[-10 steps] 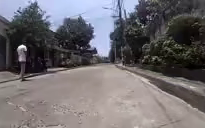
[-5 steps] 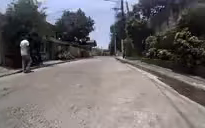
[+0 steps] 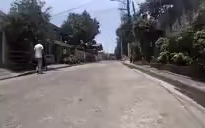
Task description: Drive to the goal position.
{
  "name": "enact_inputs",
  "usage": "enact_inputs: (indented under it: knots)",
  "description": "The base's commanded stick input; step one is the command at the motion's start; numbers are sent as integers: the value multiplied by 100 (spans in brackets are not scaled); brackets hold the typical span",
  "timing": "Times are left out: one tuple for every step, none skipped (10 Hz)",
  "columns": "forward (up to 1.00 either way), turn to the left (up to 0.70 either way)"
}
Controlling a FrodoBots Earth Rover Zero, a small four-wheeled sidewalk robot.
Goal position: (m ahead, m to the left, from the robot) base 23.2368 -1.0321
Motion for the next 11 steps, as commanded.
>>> enact_inputs:
  knots:
    - [100,-40]
    - [100,-36]
    - [100,-30]
    - [100,-8]
    - [100,-4]
    - [100,-4]
    - [100,-5]
    - [100,-5]
    - [100,-5]
    - [100,-5]
    - [100,-5]
